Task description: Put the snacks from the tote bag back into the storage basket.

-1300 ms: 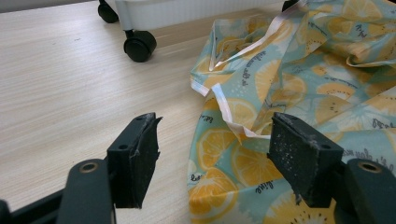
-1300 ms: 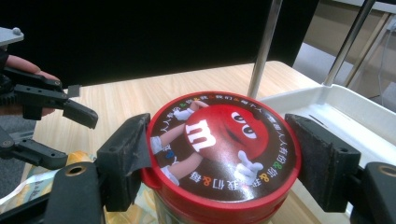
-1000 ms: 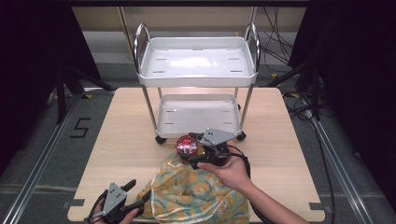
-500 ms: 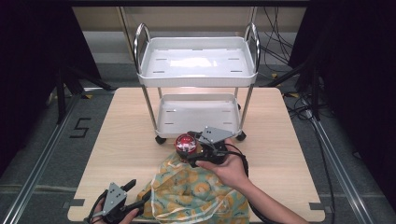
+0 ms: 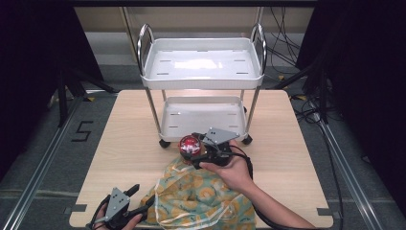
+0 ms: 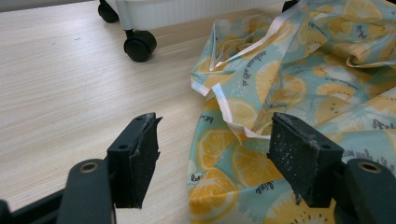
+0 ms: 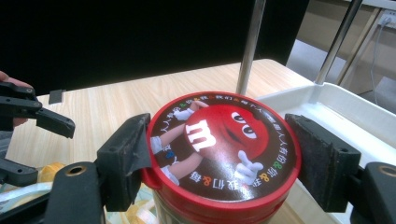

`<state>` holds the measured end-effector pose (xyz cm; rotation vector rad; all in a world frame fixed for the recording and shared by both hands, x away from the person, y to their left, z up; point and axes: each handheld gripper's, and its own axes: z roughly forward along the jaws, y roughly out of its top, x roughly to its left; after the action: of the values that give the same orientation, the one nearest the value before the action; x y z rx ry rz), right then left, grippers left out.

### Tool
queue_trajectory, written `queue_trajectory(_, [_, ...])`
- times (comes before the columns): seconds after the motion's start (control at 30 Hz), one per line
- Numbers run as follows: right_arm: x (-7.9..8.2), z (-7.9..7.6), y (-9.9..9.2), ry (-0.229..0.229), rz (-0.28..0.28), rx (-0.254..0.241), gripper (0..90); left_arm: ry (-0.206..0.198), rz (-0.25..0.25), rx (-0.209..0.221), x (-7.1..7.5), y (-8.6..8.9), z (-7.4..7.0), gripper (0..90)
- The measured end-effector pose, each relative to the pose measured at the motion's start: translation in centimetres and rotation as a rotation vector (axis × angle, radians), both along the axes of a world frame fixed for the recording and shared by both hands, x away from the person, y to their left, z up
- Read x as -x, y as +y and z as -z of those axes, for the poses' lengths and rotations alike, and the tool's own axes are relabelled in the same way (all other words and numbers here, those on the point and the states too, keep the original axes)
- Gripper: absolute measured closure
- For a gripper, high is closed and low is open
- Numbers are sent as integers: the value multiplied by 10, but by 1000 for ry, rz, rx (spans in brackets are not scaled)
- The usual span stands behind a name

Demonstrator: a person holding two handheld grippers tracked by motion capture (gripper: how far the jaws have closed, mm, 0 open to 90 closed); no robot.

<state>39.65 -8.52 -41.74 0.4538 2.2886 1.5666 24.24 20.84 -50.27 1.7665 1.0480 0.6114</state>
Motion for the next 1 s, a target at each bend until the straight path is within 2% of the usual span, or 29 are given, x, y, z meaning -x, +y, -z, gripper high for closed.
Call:
queue_trajectory(0.07, [1, 0, 2, 29, 5, -10, 267, 4, 2, -11, 0, 1, 0, 323])
queue_trajectory(0.17, [1, 0, 3, 25, 8, -9, 267, 1, -1, 2, 0, 0, 0, 323])
queue_trajectory(0.27, [0, 1, 4, 20, -1, -2, 267, 5, 3, -14, 0, 1, 0, 323])
queue_trajectory(0.3, [0, 1, 4, 32, -5, 3, 267, 4, 1, -12, 0, 1, 0, 323])
queue_trajectory(0.33, [0, 1, 5, 30, 7, -8, 267, 4, 2, -12, 0, 1, 0, 323])
queue_trajectory(0.43, [0, 1, 6, 30, 0, 1, 266, 2, 4, -8, 0, 1, 0, 323])
queue_trajectory(0.47, [-1, 1, 6, 23, -3, 6, 267, 2, 4, -9, 0, 1, 0, 323])
queue_trajectory(0.5, [-3, 0, 6, -3, -6, 11, 267, 2, 4, -9, 0, 1, 0, 323])
queue_trajectory(0.53, [-1, 0, 7, 31, 7, 0, 267, 6, 6, -9, 0, 2, 0, 323])
queue_trajectory(0.67, [-3, 0, 8, 32, -12, -8, 267, 5, 3, -8, 0, 1, 0, 323])
queue_trajectory(0.77, [-3, 0, 9, 23, 7, -6, 267, -3, 3, -3, 0, 1, 0, 323])
queue_trajectory(1.0, [-6, -1, 12, 29, -3, 8, 267, -8, -3, 12, 0, 1, 0, 323])
